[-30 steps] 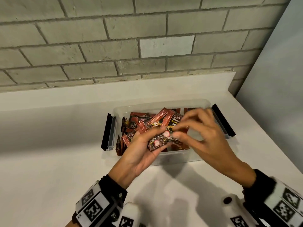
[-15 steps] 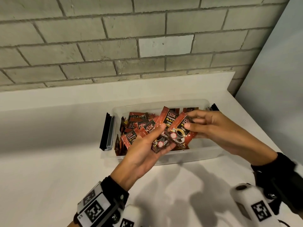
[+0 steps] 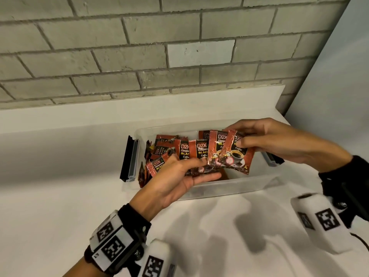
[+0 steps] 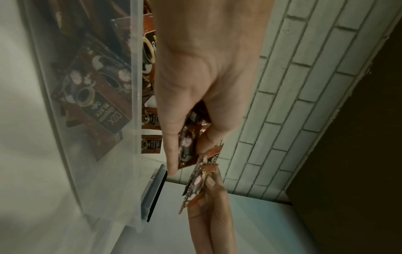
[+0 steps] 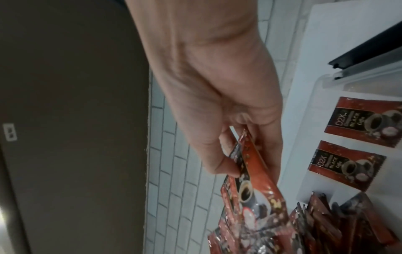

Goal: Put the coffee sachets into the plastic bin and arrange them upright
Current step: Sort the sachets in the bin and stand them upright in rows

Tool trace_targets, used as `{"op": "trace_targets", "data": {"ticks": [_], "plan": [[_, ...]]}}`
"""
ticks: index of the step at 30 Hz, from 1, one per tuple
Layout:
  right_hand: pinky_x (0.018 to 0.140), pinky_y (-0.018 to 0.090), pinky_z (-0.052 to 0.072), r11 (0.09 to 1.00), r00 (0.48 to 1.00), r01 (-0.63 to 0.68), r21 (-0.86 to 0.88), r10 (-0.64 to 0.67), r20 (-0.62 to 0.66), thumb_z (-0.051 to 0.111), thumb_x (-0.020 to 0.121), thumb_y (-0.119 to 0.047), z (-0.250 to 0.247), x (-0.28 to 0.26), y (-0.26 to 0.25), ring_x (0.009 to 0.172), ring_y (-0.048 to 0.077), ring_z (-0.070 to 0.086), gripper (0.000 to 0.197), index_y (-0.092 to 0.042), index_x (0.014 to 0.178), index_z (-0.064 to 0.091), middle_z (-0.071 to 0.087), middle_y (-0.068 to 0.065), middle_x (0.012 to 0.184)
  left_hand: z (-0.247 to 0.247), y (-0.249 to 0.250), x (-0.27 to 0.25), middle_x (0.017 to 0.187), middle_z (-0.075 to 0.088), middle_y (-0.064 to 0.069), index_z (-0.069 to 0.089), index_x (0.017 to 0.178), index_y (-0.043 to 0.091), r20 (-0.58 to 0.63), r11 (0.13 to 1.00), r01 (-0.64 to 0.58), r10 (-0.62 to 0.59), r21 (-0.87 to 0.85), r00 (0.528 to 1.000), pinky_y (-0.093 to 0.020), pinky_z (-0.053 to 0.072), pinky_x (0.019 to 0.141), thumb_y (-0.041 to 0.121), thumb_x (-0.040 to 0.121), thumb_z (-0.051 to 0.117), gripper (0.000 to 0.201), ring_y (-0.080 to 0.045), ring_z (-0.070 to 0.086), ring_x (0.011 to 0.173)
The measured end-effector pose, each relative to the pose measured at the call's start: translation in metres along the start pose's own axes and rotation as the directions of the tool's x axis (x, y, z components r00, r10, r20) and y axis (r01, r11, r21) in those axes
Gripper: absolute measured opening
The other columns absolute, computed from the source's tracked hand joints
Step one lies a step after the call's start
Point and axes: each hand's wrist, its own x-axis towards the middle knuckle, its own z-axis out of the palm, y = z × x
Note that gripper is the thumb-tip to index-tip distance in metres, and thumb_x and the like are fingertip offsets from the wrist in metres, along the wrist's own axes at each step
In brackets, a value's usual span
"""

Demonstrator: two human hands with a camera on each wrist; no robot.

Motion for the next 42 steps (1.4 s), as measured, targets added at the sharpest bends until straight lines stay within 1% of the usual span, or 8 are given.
{"op": "trace_targets", "data": {"ticks": [6, 12, 18, 26, 31, 36, 39, 42], "plan": [[0.07, 0.019, 0.054, 0.989, 0.996, -0.031, -0.145, 0.044, 0.084, 0.052, 0.091, -0.003, 0.007, 0.007, -0.007, 0.086, 0.009, 0.067, 0.023, -0.013, 0.108, 0.064, 0.07, 0.004, 0.103, 0.007, 0.004, 0.002, 0.121, 0.061, -0.027, 0.047, 0.122, -0.012, 0.138, 0.996, 0.037, -0.048, 0.079, 0.989, -0.06, 0.046, 0.092, -0.016, 0.084, 0.044, 0.039, -0.039, 0.059, 0.114], [0.074, 0.023, 0.054, 0.987, 0.995, -0.065, -0.15, 0.075, 0.066, 0.053, 0.092, -0.003, -0.002, 0.014, -0.005, 0.088, 0.014, 0.067, 0.017, -0.012, 0.103, 0.062, 0.071, 0.006, 0.098, 0.004, 0.006, 0.005, 0.124, 0.06, -0.026, 0.046, 0.132, -0.002, 0.089, 0.995, 0.068, -0.075, 0.074, 0.993, -0.064, 0.044, 0.092, 0.012, 0.082, 0.061, 0.054, -0.039, 0.059, 0.114], [0.07, 0.021, 0.056, 0.99, 0.995, -0.067, -0.128, 0.075, 0.06, 0.055, 0.091, -0.001, -0.01, 0.018, -0.007, 0.087, 0.014, 0.069, 0.018, -0.011, 0.103, 0.063, 0.072, 0.009, 0.1, 0.001, 0.009, 0.013, 0.119, 0.058, -0.02, 0.062, 0.114, 0.006, -0.073, 0.957, -0.008, 0.031, 0.29, 0.997, -0.04, 0.058, 0.075, 0.028, 0.084, 0.063, 0.037, -0.025, 0.057, 0.1], [0.085, 0.034, 0.056, 0.952, 0.997, 0.0, -0.306, 0.024, 0.075, 0.064, 0.088, -0.023, 0.0, 0.028, -0.015, 0.093, 0.02, 0.069, 0.034, -0.02, 0.119, 0.051, 0.07, 0.005, 0.106, 0.018, 0.014, 0.019, 0.105, 0.07, -0.005, 0.057, 0.119, 0.012, 0.052, 0.818, -0.097, 0.082, 0.567, 0.995, -0.027, 0.056, 0.082, 0.004, 0.089, 0.059, 0.031, -0.015, 0.067, 0.094], [0.075, 0.026, 0.052, 0.785, 0.984, -0.03, -0.618, -0.086, -0.157, 0.057, 0.089, -0.042, 0.014, 0.035, -0.016, 0.084, 0.018, 0.066, 0.053, -0.022, 0.132, 0.033, 0.064, 0.005, 0.108, 0.027, 0.01, 0.032, 0.113, 0.066, -0.011, 0.049, 0.126, 0.007, -0.022, 0.814, -0.189, 0.24, 0.55, 0.97, -0.028, 0.055, 0.081, -0.002, 0.089, 0.057, 0.039, -0.02, 0.065, 0.099], [0.088, 0.032, 0.051, 0.971, 0.996, 0.051, -0.234, -0.065, -0.055, 0.038, 0.101, -0.034, 0.03, 0.043, -0.014, 0.105, 0.02, 0.059, 0.053, -0.045, 0.144, 0.01, 0.058, 0.001, 0.119, 0.033, 0.01, 0.05, 0.126, 0.055, -0.007, 0.029, 0.132, 0.013, 0.064, 0.643, -0.271, 0.325, 0.716, 0.943, -0.031, 0.054, 0.089, 0.005, 0.094, 0.05, 0.044, -0.017, 0.057, 0.114], [0.089, 0.02, 0.043, 0.979, 0.996, 0.084, -0.185, -0.087, -0.01, 0.041, 0.099, -0.041, 0.029, 0.049, -0.019, 0.118, 0.008, 0.046, 0.044, -0.039, 0.141, 0.028, 0.047, -0.009, 0.131, 0.041, 0.02, 0.058, 0.132, 0.048, -0.007, 0.03, 0.136, 0.013, 0.169, 0.546, -0.266, 0.221, 0.795, 0.96, -0.032, 0.048, 0.099, 0.006, 0.094, 0.046, 0.046, -0.016, 0.05, 0.121], [0.085, 0.036, 0.052, 0.979, 0.997, 0.027, -0.204, -0.041, -0.062, 0.038, 0.1, -0.039, 0.02, 0.054, -0.018, 0.108, 0.014, 0.056, 0.033, -0.029, 0.131, 0.039, 0.054, -0.003, 0.119, 0.041, 0.033, 0.078, 0.118, 0.052, -0.01, 0.035, 0.132, 0.012, 0.12, 0.448, -0.156, 0.108, 0.881, 0.987, -0.029, 0.05, 0.084, 0.013, 0.084, 0.052, 0.052, -0.019, 0.053, 0.107]]}}
